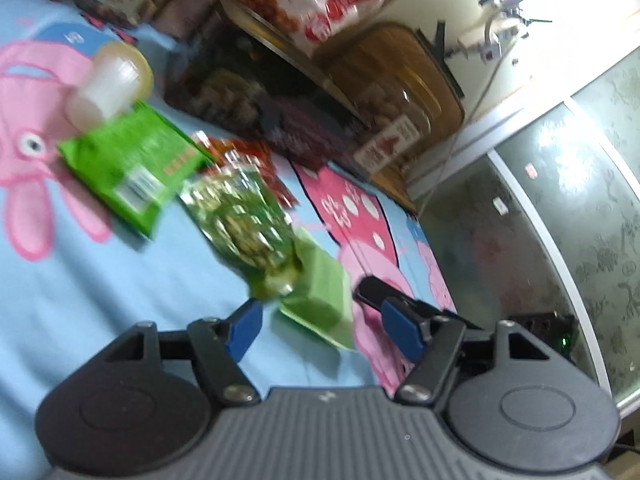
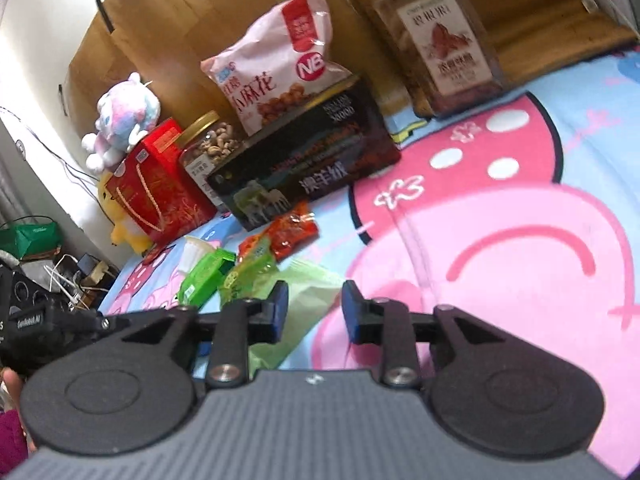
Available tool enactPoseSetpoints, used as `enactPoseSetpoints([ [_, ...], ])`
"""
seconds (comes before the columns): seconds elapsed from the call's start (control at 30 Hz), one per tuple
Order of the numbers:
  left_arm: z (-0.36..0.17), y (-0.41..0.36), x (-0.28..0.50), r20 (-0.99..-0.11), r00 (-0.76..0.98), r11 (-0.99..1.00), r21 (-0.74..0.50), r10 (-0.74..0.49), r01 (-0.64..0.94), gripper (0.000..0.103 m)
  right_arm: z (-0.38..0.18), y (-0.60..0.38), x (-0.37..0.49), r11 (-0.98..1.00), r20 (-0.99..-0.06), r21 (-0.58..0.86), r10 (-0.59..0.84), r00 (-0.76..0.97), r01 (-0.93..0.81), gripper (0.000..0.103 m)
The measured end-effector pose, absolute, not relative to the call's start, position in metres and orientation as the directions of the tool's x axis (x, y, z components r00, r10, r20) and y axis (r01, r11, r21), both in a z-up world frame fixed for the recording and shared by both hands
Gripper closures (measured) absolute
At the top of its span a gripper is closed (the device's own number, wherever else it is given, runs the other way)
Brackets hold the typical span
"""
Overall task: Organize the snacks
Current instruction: 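Move the left tool to the light green packet beside the pickle bag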
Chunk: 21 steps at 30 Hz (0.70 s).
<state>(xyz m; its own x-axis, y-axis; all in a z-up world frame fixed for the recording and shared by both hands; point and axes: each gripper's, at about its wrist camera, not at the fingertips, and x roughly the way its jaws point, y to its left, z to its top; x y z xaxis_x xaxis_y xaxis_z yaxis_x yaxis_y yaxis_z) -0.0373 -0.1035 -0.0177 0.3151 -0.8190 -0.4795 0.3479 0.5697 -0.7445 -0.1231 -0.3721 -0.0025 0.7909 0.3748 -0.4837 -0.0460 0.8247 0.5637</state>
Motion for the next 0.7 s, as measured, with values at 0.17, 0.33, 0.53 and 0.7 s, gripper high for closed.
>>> enactPoseSetpoints([
  [0.17,-0.019,-0.126,-0.05,-0.455,0.199,0.494,-0.756,-0.868,0.429,0.048,0.001,-0.363,-0.124,0.787,-0.459,0.603,0.479,0.748,-0.134,0.07],
  [0.33,-0.006,-0.123,-0.059,-0.457,0.246,0.517,-0.708,-0.855,0.481,0.046,0.003,-0.37,-0.129,0.81,-0.473,0.578,0.433,0.768,-0.101,0.07],
  [0.53,-0.004,-0.094,-0.044,-0.449,0.342,0.559,-0.736,-0.825,0.382,0.044,-0.004,-0.389,-0.13,0.781,-0.466,0.624,0.409,0.784,-0.037,0.069],
  [0.7,-0.013,-0.092,-0.035,-0.464,0.334,0.564,-0.754,-0.82,0.337,0.044,-0.012,-0.399,-0.122,0.695,-0.452,0.719,0.447,0.772,0.019,0.069],
])
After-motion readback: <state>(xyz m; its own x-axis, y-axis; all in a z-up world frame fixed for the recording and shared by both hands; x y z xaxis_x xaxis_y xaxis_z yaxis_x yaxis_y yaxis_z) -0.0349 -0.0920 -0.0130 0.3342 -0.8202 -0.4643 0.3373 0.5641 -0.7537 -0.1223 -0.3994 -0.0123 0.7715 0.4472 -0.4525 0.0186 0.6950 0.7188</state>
